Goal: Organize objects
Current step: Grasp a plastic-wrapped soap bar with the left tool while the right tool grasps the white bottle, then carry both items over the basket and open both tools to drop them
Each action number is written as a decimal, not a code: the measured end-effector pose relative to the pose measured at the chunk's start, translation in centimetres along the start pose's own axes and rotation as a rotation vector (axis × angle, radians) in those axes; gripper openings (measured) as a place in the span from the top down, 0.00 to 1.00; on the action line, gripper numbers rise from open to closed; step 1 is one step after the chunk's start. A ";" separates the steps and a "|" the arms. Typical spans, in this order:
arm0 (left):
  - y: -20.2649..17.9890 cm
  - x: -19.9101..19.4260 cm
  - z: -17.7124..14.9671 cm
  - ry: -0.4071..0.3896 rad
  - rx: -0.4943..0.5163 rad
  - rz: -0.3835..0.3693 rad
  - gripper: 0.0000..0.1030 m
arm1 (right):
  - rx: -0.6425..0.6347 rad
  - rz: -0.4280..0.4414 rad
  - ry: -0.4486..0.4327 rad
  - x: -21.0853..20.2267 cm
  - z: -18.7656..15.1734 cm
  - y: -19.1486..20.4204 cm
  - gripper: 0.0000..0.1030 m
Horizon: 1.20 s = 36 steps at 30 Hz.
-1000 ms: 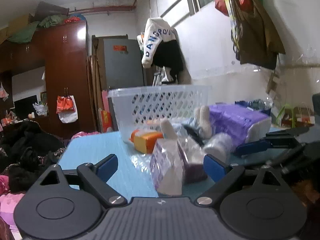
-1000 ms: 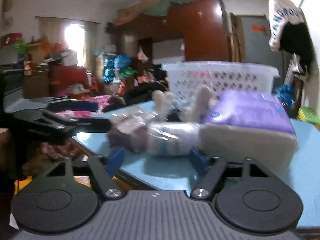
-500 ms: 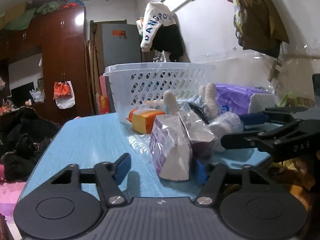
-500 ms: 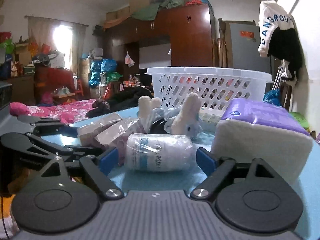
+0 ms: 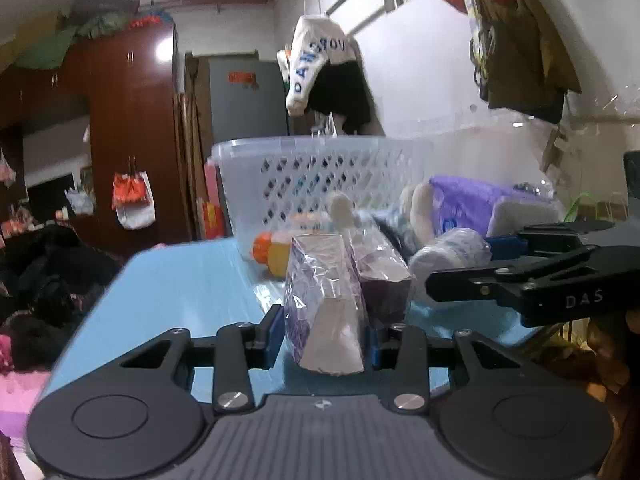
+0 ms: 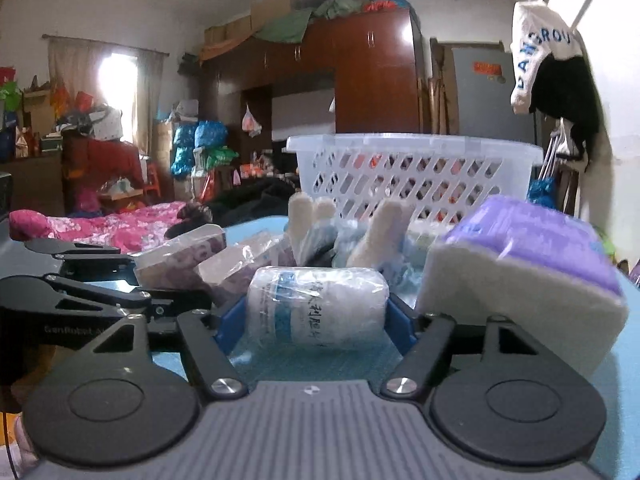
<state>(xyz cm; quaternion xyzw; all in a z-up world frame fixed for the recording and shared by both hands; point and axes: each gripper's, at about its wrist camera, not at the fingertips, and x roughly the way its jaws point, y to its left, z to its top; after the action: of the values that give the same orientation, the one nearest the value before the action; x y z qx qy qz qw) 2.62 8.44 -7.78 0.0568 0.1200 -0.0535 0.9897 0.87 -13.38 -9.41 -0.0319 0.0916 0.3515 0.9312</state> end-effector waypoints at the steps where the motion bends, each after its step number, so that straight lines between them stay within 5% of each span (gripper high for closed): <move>1: 0.1 -0.3 0.2 -0.013 -0.003 0.004 0.58 | -0.002 0.006 -0.019 -0.5 0.1 0.1 0.29; 15: 2.3 -1.7 2.0 -0.090 -0.047 0.093 0.58 | 0.034 0.017 -0.124 -3.1 2.8 -1.8 0.29; 23: 2.2 -0.9 4.3 -0.116 -0.055 0.046 0.58 | 0.049 0.003 -0.116 -2.6 5.9 -4.4 0.29; 30: 2.4 1.8 11.5 -0.163 -0.044 -0.025 0.58 | -0.025 -0.044 -0.102 1.2 12.3 -6.8 0.29; 36: 2.1 9.7 17.8 -0.041 -0.027 -0.030 0.58 | -0.022 -0.127 0.033 8.6 15.6 -9.3 0.29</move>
<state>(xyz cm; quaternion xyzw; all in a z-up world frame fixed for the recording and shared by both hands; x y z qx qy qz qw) 16.35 7.35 7.23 0.0407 0.1012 -0.0679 0.9917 15.62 -12.85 4.22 -0.0536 0.1010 0.2919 0.9496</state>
